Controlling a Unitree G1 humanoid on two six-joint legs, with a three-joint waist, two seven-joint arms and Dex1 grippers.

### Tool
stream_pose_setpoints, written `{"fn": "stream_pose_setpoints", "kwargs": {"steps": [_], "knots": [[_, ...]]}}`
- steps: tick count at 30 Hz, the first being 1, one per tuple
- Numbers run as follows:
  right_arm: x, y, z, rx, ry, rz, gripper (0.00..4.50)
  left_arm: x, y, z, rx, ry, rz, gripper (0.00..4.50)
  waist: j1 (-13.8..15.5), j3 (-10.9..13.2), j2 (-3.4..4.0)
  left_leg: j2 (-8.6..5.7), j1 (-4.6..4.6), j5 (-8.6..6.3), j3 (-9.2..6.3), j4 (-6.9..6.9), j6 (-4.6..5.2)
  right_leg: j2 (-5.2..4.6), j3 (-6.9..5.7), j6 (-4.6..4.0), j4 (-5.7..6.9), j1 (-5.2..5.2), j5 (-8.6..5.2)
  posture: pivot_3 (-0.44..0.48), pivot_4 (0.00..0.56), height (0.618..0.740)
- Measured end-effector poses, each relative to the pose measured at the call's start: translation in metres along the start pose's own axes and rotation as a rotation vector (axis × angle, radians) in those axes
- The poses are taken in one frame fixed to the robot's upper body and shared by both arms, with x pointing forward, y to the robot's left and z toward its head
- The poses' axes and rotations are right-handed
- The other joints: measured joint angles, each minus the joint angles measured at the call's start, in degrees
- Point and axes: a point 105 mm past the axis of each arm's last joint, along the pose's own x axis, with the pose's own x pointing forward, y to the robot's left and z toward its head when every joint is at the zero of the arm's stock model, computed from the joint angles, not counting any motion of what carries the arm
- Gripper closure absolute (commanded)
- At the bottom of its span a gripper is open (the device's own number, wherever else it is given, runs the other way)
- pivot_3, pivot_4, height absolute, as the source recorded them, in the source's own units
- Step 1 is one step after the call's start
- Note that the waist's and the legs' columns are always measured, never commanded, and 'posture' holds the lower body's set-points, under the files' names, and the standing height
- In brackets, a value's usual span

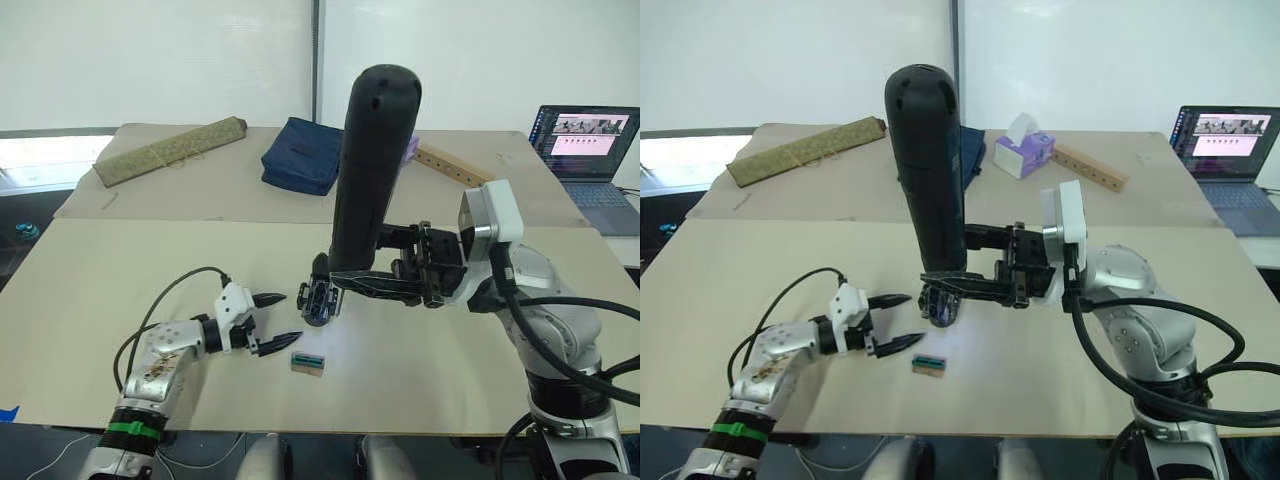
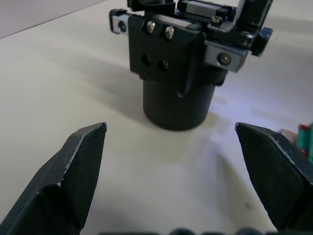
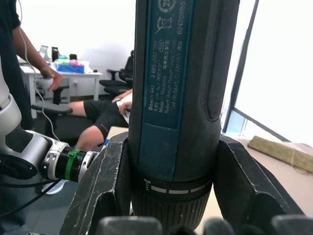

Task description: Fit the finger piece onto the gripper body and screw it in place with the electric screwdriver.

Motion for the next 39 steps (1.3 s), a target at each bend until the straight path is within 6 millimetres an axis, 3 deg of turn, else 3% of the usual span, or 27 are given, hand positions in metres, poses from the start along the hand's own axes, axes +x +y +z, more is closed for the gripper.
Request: {"fn": "stream_pose_setpoints", "kwargs": {"steps": [20,23,26,39], "knots": [[-0.004,-0.001,0.0,0.022,0.028,-0.041,2.58,0.04,-0.005,0.002,0.022,-0.029,-0.007,0.05,1.4,0.0,0.0,-0.07,-0.02,0.0,-0.01,0.08,0.0,-0.05,0.0,0.07,-0.05,0.08,0.03,0.0,0.15,0.74],[-0.005,-0.001,0.0,0.021,0.031,-0.047,2.58,0.041,-0.005,0.002,0.031,-0.027,-0.011,0.89,1.4,0.0,0.0,-0.07,-0.01,0.0,-0.01,0.08,0.0,-0.04,0.0,0.07,-0.05,0.08,0.03,0.0,0.15,0.74],[-0.005,-0.002,0.0,0.018,0.035,-0.056,2.58,0.042,-0.005,0.002,0.038,-0.026,-0.019,2.24,1.4,0.0,0.0,-0.08,-0.01,0.0,-0.01,0.08,0.0,-0.04,-0.01,0.07,-0.05,0.1,0.03,0.0,0.15,0.74],[-0.013,0.003,-0.005,0.037,0.079,-0.081,2.58,0.04,0.011,0.007,0.111,0.027,-0.237,2.22,1.1,0.0,-0.01,-0.15,-0.06,0.0,-0.01,0.1,0.01,0.05,-0.07,0.07,-0.08,0.07,0.03,0.0,0.15,0.74]]}}
